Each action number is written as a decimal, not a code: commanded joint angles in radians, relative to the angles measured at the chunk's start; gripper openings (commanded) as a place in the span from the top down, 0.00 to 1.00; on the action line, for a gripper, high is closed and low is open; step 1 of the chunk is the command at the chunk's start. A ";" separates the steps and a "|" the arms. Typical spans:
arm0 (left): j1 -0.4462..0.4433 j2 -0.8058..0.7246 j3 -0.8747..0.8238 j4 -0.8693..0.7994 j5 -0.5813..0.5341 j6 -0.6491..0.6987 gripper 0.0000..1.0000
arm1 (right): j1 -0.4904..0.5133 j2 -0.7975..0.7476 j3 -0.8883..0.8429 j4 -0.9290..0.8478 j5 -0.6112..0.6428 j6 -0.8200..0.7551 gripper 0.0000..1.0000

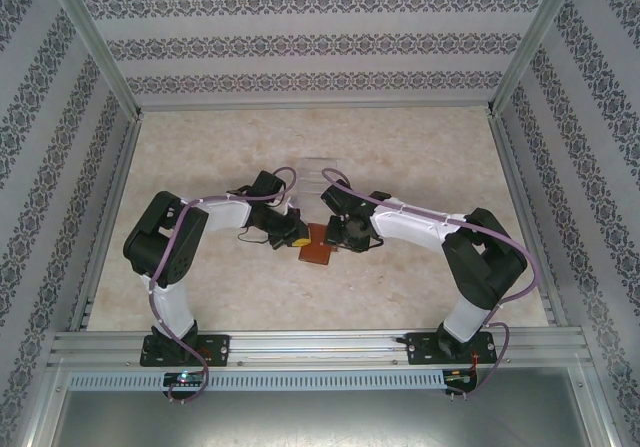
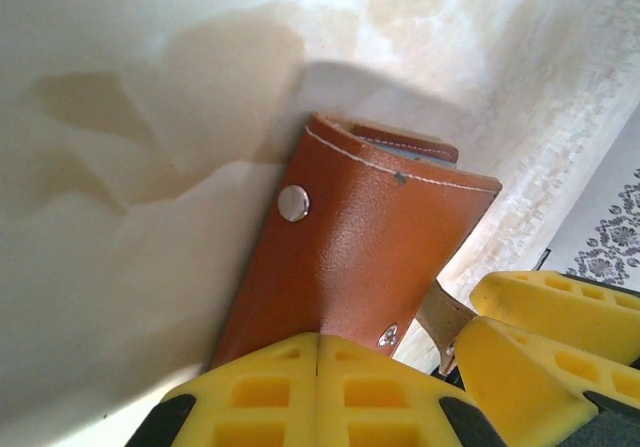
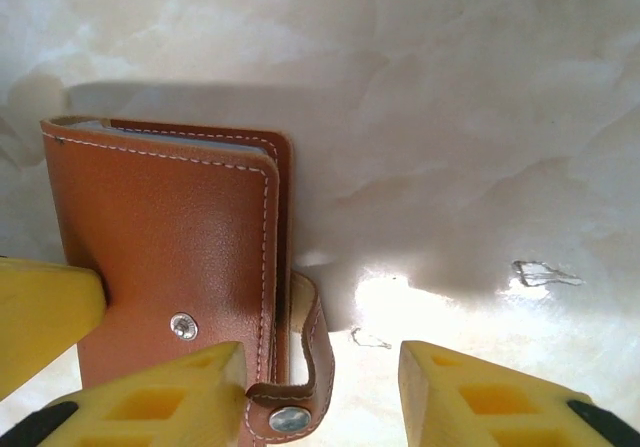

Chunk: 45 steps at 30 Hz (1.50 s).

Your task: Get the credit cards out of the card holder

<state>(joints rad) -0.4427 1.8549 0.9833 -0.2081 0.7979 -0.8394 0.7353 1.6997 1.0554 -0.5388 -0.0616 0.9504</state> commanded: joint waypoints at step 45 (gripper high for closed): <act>0.000 -0.055 0.103 -0.297 -0.185 0.097 0.99 | -0.040 -0.032 -0.034 0.047 0.010 -0.044 0.69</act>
<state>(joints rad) -0.4431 1.8275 1.0611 -0.4221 0.6704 -0.7826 0.7097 1.6817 1.0451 -0.5117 -0.0673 0.9127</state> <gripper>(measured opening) 0.042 0.327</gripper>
